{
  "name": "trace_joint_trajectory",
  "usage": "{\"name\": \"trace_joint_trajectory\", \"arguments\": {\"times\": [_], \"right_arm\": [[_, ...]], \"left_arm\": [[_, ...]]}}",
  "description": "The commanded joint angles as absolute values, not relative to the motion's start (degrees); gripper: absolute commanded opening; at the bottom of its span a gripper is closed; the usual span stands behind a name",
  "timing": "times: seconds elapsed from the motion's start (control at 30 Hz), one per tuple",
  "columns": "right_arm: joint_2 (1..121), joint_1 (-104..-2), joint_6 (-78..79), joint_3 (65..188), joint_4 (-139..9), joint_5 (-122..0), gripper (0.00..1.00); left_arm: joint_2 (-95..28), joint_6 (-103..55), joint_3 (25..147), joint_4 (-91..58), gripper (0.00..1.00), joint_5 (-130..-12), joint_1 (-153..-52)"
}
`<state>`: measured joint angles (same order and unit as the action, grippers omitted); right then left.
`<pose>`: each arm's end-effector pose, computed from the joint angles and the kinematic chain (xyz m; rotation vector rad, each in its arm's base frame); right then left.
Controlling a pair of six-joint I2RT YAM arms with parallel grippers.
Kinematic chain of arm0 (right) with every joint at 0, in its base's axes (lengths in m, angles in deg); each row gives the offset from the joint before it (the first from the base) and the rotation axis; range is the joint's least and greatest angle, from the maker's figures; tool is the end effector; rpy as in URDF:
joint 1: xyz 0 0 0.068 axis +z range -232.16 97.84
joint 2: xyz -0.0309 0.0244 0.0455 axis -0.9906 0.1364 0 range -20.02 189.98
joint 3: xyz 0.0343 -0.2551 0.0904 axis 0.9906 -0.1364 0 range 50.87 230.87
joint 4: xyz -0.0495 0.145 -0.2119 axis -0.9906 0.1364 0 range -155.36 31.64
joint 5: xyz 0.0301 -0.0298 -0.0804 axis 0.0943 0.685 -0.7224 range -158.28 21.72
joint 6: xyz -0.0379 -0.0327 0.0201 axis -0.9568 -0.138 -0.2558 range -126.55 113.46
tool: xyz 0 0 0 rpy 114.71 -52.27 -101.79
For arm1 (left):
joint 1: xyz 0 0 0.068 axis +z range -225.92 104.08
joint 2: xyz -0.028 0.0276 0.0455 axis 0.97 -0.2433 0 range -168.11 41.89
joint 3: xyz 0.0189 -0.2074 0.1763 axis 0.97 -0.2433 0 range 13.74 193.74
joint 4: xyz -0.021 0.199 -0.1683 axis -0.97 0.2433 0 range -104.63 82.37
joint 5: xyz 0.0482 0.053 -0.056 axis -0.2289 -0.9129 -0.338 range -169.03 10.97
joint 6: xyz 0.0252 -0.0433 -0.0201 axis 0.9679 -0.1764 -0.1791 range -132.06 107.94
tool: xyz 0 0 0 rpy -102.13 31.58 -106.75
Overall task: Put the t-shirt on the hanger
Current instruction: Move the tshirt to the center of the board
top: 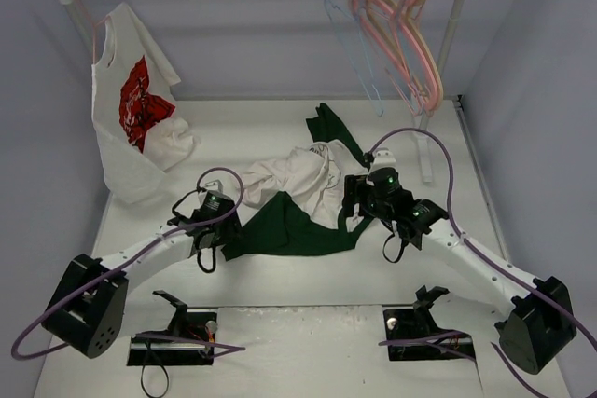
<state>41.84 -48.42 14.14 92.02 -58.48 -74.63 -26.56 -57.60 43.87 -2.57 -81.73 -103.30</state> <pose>0.2041 0.1316 0.2651 -0.1673 2.0765 0.4741 0.1982 -0.1007 0.1699 -0.4178 2.4795 -0.4908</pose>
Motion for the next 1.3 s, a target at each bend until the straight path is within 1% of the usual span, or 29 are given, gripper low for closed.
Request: {"name": "trace_joint_trajectory", "arguments": {"times": [0.0, 0.03, 0.1, 0.13, 0.27, 0.43, 0.5, 0.57, 0.63, 0.67, 0.73, 0.77, 0.8, 0.83, 0.87, 0.9, 0.93, 0.97, 1.0, 1.03, 1.07, 1.1, 1.17, 1.2, 1.27], "right_arm": [[40.3, -49.0, 13.7, 92.5, -61.0, -73.8, 0.77], [40.3, -49.1, 13.6, 92.5, -61.2, -73.8, 0.77], [40.2, -49.8, 13.6, 92.2, -61.8, -72.6, 0.78], [40.2, -50.1, 13.8, 92.0, -62.3, -72.1, 0.78], [40.0, -51.0, 14.1, 91.5, -63.0, -71.0, 0.78], [40.1, -52.9, 14.8, 91.3, -63.4, -70.9, 0.78], [40.4, -53.9, 15.2, 91.2, -63.4, -71.0, 0.78], [41.1, -54.7, 15.6, 91.3, -63.2, -71.4, 0.78], [41.6, -55.4, 15.9, 91.1, -62.8, -71.4, 0.78], [41.5, -55.4, 16.0, 90.9, -62.7, -71.4, 0.78], [40.9, -55.5, 16.7, 90.4, -62.8, -71.3, 0.78], [40.7, -55.4, 17.0, 90.3, -62.9, -71.3, 0.78], [40.4, -55.5, 17.3, 90.0, -62.8, -71.4, 0.78], [39.9, -55.4, 17.3, 89.8, -62.8, -71.4, 0.78], [39.7, -55.4, 17.4, 89.6, -62.7, -71.4, 0.78], [39.7, -55.5, 17.4, 89.3, -62.7, -71.5, 0.77], [39.7, -55.4, 17.4, 89.2, -62.8, -71.6, 0.76], [39.7, -55.4, 17.4, 89.0, -63.1, -71.5, 0.75], [39.7, -55.5, 17.6, 88.7, -63.3, -71.2, 0.73], [40.3, -55.4, 17.8, 88.6, -63.8, -70.7, 0.67], [40.4, -55.4, 17.8, 88.4, -64.2, -69.7, 0.63], [40.9, -55.4, 17.8, 88.0, -64.7, -69.4, 0.56], [41.5, -55.4, 17.8, 87.4, -64.7, -68.8, 0.49], [42.2, -55.4, 17.8, 86.9, -66.8, -68.4, 0.43], [42.9, -55.4, 18.0, 86.2, -68.3, -66.3, 0.38]], "left_arm": [[-29.3, -59.2, 47.0, -6.0, 0.45, -83.1, -103.5], [-30.5, -59.1, 47.6, -5.4, 0.35, -83.1, -103.5], [-31.1, -58.6, 48.7, -4.3, 0.26, -82.6, -103.4], [-30.9, -58.6, 49.0, -4.2, 0.18, -82.4, -103.4], [-29.7, -57.2, 51.1, 0.0, 0.00, -82.3, -103.4], [-28.7, -52.8, 58.3, 7.5, 0.00, -84.9, -100.0], [-28.8, -51.1, 60.1, 9.1, 0.00, -82.0, -95.0], [-29.2, -48.6, 63.2, 10.0, 0.00, -82.0, -91.8], [-31.1, -46.4, 65.7, 10.4, 0.00, -85.7, -90.1], [-32.3, -46.0, 69.3, 12.1, 0.00, -85.0, -86.8], [-35.7, -45.1, 73.0, 12.5, 0.00, -85.2, -84.8], [-36.9, -44.5, 76.9, 13.7, 0.00, -88.7, -84.5], [-39.1, -43.1, 78.6, 14.0, 0.06, -89.4, -84.5], [-39.8, -42.6, 80.1, 14.4, 0.25, -89.2, -84.7], [-40.1, -41.9, 81.7, 14.5, 0.32, -86.0, -85.1], [-39.4, -41.5, 81.8, 14.3, 0.40, -85.4, -87.9], [-38.7, -41.2, 81.7, 14.2, 0.51, -86.2, -90.5], [-37.9, -40.6, 81.0, 14.5, 0.54, -90.1, -93.5], [-36.2, -40.6, 80.4, 14.6, 0.56, -91.4, -99.2], [-35.3, -41.1, 79.7, 14.6, 0.58, -91.5, -101.5], [-34.3, -43.2, 78.8, 14.6, 0.59, -91.3, -103.5], [-32.3, -44.4, 76.2, 14.4, 0.59, -91.4, -107.3], [-30.5, -47.5, 73.0, 12.3, 0.59, -91.8, -111.0], [-29.3, -48.6, 70.1, 11.7, 0.59, -92.5, -112.6], [-29.0, -51.3, 67.9, 9.6, 0.59, -92.5, -117.2]]}}
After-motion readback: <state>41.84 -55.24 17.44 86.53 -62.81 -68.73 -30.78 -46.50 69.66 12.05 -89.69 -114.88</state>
